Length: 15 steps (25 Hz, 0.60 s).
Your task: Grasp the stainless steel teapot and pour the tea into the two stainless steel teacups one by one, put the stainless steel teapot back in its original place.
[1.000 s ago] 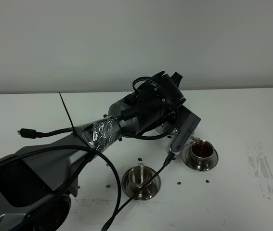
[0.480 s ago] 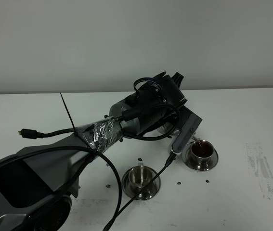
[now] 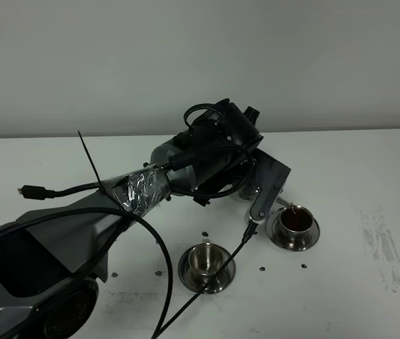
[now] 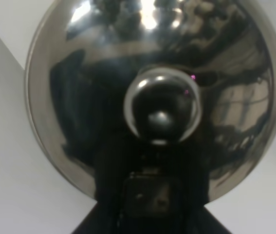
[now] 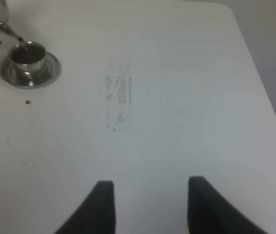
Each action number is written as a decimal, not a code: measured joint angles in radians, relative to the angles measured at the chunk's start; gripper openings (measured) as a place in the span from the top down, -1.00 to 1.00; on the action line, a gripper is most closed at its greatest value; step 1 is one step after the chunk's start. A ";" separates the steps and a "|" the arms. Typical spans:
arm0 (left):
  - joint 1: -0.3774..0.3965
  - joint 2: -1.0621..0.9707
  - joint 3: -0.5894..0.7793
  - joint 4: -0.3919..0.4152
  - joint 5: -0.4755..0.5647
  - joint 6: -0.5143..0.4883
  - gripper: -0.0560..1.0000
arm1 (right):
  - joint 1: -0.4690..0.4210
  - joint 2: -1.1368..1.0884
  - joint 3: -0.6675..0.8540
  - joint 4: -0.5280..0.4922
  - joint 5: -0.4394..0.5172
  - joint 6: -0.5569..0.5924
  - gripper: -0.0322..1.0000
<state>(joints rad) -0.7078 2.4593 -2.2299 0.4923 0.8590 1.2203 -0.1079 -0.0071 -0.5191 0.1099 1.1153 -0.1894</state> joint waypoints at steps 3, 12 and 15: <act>0.016 0.000 0.000 -0.021 0.006 -0.001 0.51 | 0.000 0.000 0.000 0.000 0.000 0.000 0.28; 0.046 -0.005 0.000 -0.168 0.000 -0.002 0.51 | 0.000 0.000 0.000 0.000 0.000 0.000 0.28; 0.049 -0.022 0.000 -0.187 0.004 -0.004 0.51 | 0.000 0.000 0.000 0.000 0.000 0.000 0.28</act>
<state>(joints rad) -0.6583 2.4371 -2.2299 0.3054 0.8634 1.2164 -0.1079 -0.0071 -0.5191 0.1099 1.1153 -0.1894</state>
